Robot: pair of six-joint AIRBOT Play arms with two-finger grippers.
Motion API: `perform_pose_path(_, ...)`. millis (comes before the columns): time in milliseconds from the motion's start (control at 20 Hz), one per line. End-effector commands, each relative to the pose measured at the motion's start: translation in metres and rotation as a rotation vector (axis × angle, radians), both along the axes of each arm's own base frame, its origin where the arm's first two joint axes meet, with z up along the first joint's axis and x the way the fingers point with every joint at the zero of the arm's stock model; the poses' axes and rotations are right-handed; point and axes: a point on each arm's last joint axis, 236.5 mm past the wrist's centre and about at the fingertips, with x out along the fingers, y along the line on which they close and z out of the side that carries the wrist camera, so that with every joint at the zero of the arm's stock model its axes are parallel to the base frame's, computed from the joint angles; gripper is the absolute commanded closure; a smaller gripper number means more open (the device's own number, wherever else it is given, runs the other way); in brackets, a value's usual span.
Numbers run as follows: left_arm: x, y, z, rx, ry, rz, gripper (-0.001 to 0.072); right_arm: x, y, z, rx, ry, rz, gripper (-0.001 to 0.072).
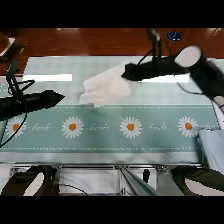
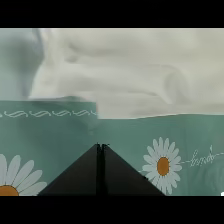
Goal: Fold the shirts.
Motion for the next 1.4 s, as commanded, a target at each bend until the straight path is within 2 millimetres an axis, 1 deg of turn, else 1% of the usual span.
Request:
perform_pose_path(0, 0.0, 0.0, 0.0, 0.0, 0.0, 0.0, 0.0693, -0.003, -0.045, 0.096, -0.094, -0.178, -0.055, 0.0687)
perform_pose_path(50, 0.0, 0.0, 0.0, 0.0, 0.0, 0.0, 0.0693, -0.005, -0.062, 0.118, -0.088, -0.206, -0.091, 0.0687)
perform_pose_path(150, 0.0, 0.0, 0.0, 0.0, 0.0, 0.001, 0.0693, -0.011, -0.108, 0.148, -0.095, -0.227, -0.191, 0.0687)
perform_pose_path(250, 0.0, 0.0, 0.0, 0.0, 0.0, 0.001, 0.0693, -0.021, -0.162, 0.164, -0.114, -0.217, -0.312, 0.0687)
perform_pose_path(350, 0.0, 0.0, 0.0, -0.001, 0.0, 0.001, 0.0693, -0.039, -0.214, 0.167, -0.149, -0.175, -0.43, 0.0687)
perform_pose_path(450, 0.0, 0.0, 0.0, -0.001, 0.0, 0.001, 0.0693, -0.067, -0.267, 0.162, -0.189, -0.1, -0.563, 0.0688)
perform_pose_path(550, 0.0, 0.0, 0.0, -0.001, 0.0, 0.001, 0.0693, -0.099, -0.308, 0.151, -0.22, 0.002, -0.681, 0.0687)
perform_pose_path(650, 0.001, 0.0, 0.0, -0.001, -0.002, 0.002, 0.0693, -0.133, -0.339, 0.138, -0.257, 0.116, -0.783, 0.0687)
perform_pose_path(700, 0.001, 0.0, 0.0, -0.001, -0.003, 0.003, 0.0693, -0.149, -0.351, 0.131, -0.279, 0.172, -0.819, 0.0687)
perform_pose_path(750, 0.002, 0.001, 0.001, 0.0, -0.006, 0.006, 0.0693, -0.158, -0.361, 0.131, -0.285, 0.178, -0.873, 0.0688)
perform_pose_path(850, 0.003, 0.002, 0.001, 0.0, -0.012, 0.011, 0.0693, -0.173, -0.37, 0.125, -0.267, 0.204, -0.951, 0.0688)
perform_pose_path(900, 0.003, 0.002, 0.001, 0.0, -0.012, 0.011, 0.0693, -0.181, -0.372, 0.118, -0.271, 0.226, -0.974, 0.0687)
perform_pose_path(1000, 0.003, 0.001, 0.001, 0.0, -0.011, 0.01, 0.0693, -0.208, -0.383, 0.092, -0.329, 0.317, -1.062, 0.0688)
perform_pose_path(1100, 0.003, 0.001, 0.001, 0.0, -0.011, 0.011, 0.0693, -0.247, -0.402, 0.063, -0.435, 0.436, -1.179, 0.0687)
perform_pose_path(1200, 0.004, 0.002, 0.002, 0.0, -0.016, 0.015, 0.0693, -0.288, -0.418, 0.041, -0.553, 0.542, -1.281, 0.0687)
perform_pose_path(1250, 0.005, 0.003, 0.003, 0.0, -0.019, 0.018, 0.0693, -0.311, -0.426, 0.035, -0.619, 0.587, -1.337, 0.0687)
perform_pose_path(1350, 0.006, 0.003, 0.003, 0.001, -0.023, 0.021, 0.0693, -0.35, -0.437, 0.028, -0.746, 0.661, -1.413, 0.0687)
